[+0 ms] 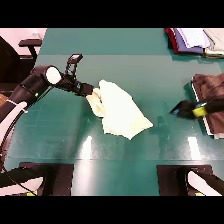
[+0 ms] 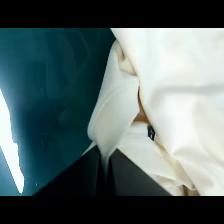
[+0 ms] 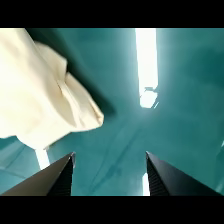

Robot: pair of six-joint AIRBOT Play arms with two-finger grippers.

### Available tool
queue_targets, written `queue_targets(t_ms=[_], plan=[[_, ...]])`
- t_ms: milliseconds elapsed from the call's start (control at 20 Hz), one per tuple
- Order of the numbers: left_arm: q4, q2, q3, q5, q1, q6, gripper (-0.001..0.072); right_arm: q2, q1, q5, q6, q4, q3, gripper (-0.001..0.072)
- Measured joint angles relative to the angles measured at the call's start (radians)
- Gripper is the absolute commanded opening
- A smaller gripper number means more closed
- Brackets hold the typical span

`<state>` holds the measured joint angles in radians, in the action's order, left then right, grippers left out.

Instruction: Fold the shirts.

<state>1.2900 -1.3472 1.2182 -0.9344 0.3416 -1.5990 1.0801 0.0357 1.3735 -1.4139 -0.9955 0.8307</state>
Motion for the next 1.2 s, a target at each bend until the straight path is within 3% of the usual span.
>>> queue_targets(t_ms=[200,300,400,700,1200], plan=[[0.006,0.003,0.002,-0.001,0.000,0.001,0.0027,0.119,-0.148,-0.155,0.044,0.145,-0.138,0.0475],[0.009,0.004,0.003,-0.001,0.000,0.002,0.0027,0.185,-0.220,-0.227,0.057,0.191,-0.140,0.0205],[0.016,0.004,0.003,-0.005,-0.001,0.002,0.0027,0.238,-0.272,-0.270,0.064,0.212,-0.110,0.0014],[0.144,0.018,0.005,-0.023,0.000,-0.023,0.0026,0.246,-0.289,-0.302,0.062,0.097,0.066,0.0012],[0.290,0.352,0.151,0.122,0.000,-0.075,0.0026,-0.088,-0.056,-0.173,0.048,-0.178,0.542,0.0012]])
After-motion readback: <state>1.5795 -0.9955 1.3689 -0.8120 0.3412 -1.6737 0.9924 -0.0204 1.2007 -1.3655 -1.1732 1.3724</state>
